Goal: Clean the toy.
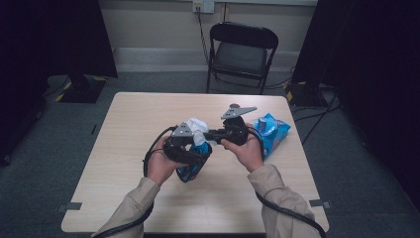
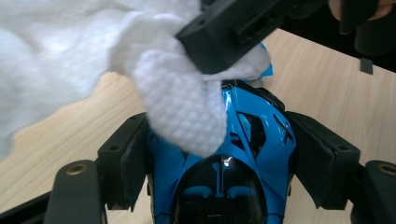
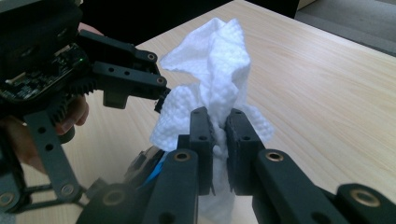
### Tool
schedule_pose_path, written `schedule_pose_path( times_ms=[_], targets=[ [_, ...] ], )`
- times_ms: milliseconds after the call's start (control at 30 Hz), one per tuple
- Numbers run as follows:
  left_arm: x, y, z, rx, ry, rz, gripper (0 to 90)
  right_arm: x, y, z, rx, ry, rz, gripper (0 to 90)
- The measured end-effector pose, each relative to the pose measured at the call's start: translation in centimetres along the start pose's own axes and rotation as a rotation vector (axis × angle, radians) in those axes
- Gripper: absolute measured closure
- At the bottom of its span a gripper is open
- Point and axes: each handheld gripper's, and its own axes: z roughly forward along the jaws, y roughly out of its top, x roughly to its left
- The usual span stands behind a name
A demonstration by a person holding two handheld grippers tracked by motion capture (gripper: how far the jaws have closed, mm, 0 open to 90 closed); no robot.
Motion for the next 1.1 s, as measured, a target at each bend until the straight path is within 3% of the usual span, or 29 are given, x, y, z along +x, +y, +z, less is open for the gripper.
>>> schedule_pose_path(
  times_ms=[467,667,1100],
  targets=[
    [0.8,0.1,-0.3,-0.005,0.029,-0.028,26.2,0.3,-0.8,-0.9,-0.029,0.026,-0.002,82.9],
    [1.4,0.0,-0.5,-0.009,0.043,-0.052,26.2,0.6,-1.4,-0.9,-0.026,0.045,-0.009,82.9],
    [2.0,-0.3,-0.8,-0.014,0.057,-0.063,26.3,0.6,-1.8,-1.1,-0.012,0.042,-0.02,82.8]
  ],
)
